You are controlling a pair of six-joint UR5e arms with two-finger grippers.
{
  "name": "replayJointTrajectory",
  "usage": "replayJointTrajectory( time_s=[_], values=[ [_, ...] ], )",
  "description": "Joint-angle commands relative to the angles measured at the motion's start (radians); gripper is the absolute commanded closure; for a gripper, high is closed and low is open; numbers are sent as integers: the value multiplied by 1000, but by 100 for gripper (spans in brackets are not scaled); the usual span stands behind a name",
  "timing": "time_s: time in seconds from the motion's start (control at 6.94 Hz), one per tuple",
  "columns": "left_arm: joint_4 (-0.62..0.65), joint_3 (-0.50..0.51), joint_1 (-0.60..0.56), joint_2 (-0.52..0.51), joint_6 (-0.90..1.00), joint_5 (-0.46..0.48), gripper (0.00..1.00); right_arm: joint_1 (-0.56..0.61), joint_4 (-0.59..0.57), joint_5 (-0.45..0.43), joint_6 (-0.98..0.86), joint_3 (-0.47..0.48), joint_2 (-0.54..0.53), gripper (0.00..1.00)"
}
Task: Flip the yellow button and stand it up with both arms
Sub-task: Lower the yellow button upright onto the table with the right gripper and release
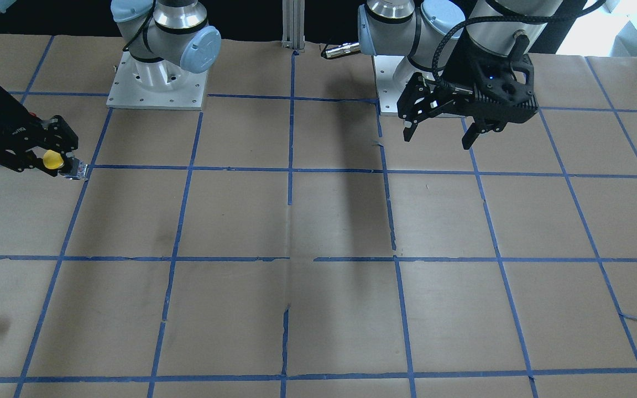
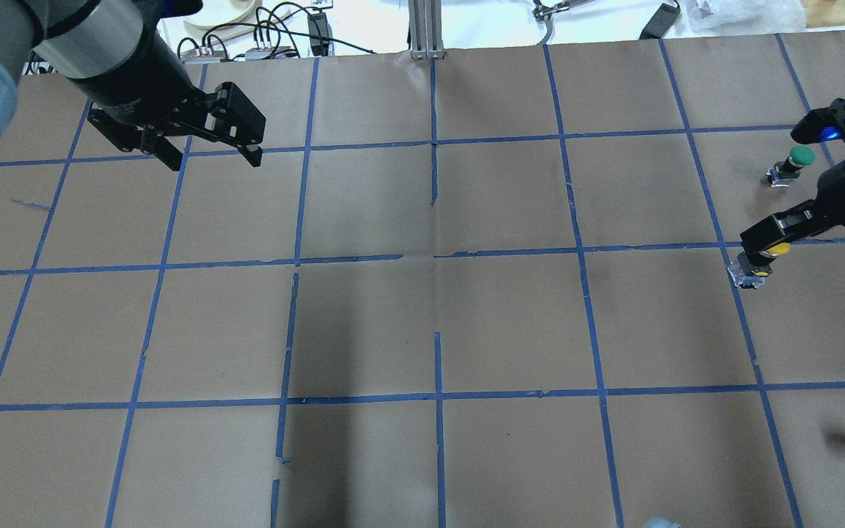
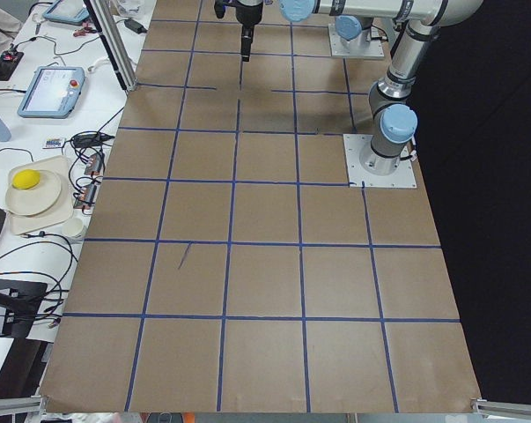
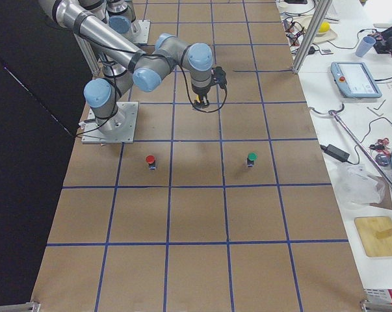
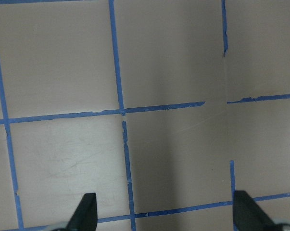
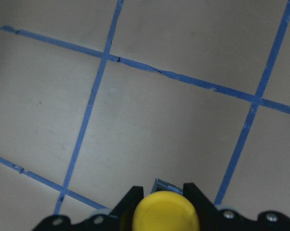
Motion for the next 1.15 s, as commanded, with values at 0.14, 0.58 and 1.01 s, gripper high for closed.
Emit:
replayJointTrajectory(
  time_s=[0.14, 0.58, 1.01],
  values=[
    [-105, 18, 6, 15, 55, 93, 0, -154, -168, -1, -580, 29, 123, 93],
    [-102, 14, 3, -12, 34, 131, 0, -288, -272, 6, -993, 23, 261, 93],
    [-101, 12, 2, -18, -15, 127, 0, -322, -326, 103, -1093, 23, 326, 92]
  ],
)
